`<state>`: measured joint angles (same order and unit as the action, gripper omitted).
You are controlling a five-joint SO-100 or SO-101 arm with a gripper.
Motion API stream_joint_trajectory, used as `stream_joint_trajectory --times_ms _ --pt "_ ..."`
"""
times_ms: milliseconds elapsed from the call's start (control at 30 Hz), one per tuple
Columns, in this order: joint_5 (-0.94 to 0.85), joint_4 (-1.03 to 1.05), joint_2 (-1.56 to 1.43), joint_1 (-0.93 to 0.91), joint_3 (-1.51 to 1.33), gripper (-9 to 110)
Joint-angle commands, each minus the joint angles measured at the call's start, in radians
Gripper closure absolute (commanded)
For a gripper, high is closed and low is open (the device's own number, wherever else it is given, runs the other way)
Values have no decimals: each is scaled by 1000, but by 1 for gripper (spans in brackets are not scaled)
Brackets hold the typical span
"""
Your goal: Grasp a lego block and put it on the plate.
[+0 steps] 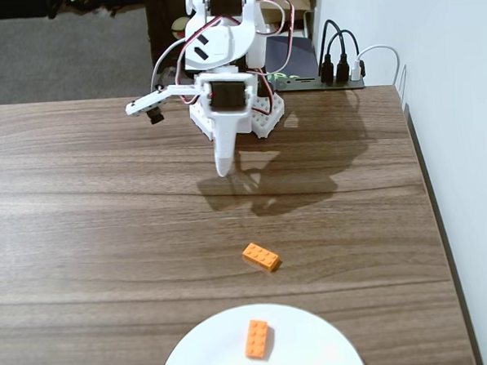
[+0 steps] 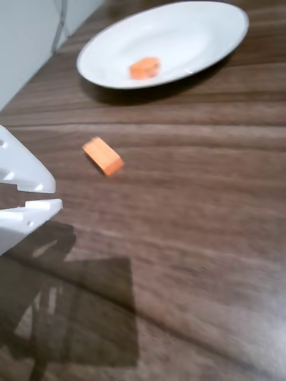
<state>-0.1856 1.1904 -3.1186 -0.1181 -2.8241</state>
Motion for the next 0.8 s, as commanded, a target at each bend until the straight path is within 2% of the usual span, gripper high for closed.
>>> stream_joint_trajectory --times_ms 0,300,767 --pt "26 9 -51 5 -18 101" --pt "71 57 -170 44 -92 101" --pt "98 77 -172 55 -98 101"
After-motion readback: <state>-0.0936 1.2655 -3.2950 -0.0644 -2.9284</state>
